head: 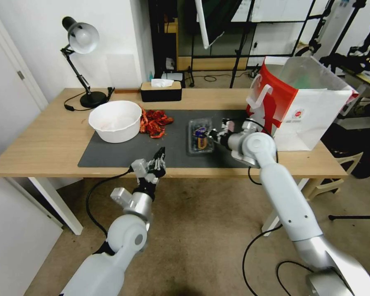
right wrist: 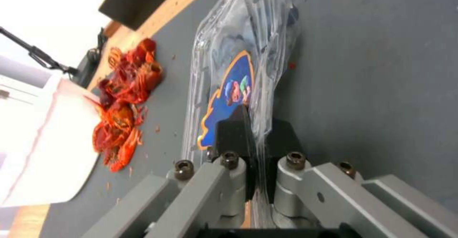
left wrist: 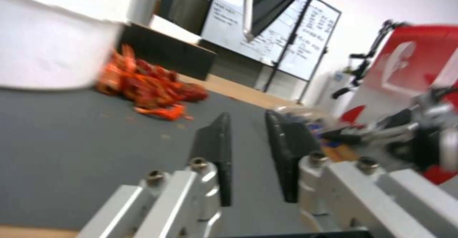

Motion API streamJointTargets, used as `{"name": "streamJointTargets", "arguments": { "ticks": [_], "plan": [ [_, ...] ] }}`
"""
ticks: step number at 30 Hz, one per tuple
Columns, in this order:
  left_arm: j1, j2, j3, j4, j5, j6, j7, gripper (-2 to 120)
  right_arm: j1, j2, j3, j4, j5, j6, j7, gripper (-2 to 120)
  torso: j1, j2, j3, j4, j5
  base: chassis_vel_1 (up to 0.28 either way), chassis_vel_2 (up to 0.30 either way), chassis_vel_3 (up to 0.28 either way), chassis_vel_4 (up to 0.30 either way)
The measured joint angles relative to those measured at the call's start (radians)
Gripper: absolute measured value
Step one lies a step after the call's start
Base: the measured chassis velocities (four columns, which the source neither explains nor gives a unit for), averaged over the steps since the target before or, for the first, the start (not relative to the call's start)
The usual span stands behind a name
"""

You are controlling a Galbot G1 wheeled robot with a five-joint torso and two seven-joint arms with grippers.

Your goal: Close the takeout container lid, then place the container into the takeout bag.

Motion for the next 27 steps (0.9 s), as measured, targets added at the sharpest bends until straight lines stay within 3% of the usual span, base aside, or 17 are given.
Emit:
{"name": "streamJointTargets", "arguments": {
  "ticks": [6,13,16,18,21,27],
  "plan": [
    [0.058,0.01,-0.036,0.011,0.117,-0.053,-0.018,38,-0.014,-0.023,0.018,0.031,0.014,0.013,-0.021,0,0.0,0.0,0.0,0.001,-0.0002,0.0,0.0,0.0,0.0],
    [0.155,-0.012,-0.105,0.025,0.307,-0.126,-0.078,71,-0.023,-0.06,0.038,0.104,0.026,0.048,-0.065,0,0.0,0.0,0.0,0.0007,-0.0001,0.0,0.0,0.0,0.0],
    [0.175,-0.02,-0.12,0.028,0.319,-0.138,-0.087,78,-0.024,-0.074,0.046,0.134,0.02,0.07,-0.085,0,0.0,0.0,0.0,0.001,-0.0002,0.0,0.0,0.0,0.0],
    [0.197,-0.029,-0.14,0.038,0.347,-0.157,-0.086,89,-0.022,-0.094,0.059,0.175,-0.007,0.107,-0.125,0,0.0,0.0,0.0,0.0002,-0.0004,0.0,0.0,0.0,0.0],
    [0.214,-0.036,-0.149,0.043,0.361,-0.169,-0.082,97,-0.011,-0.11,0.064,0.202,-0.058,0.148,-0.17,0,0.0,0.0,0.0,0.0006,0.0001,0.0,0.0,0.0,0.0],
    [0.247,-0.048,-0.16,0.062,0.377,-0.191,-0.073,100,0.031,-0.142,0.088,0.241,-0.136,0.229,-0.212,0,0.0,0.0,0.0,0.0007,-0.0001,0.0,0.0,0.0,0.0]
  ]
}}
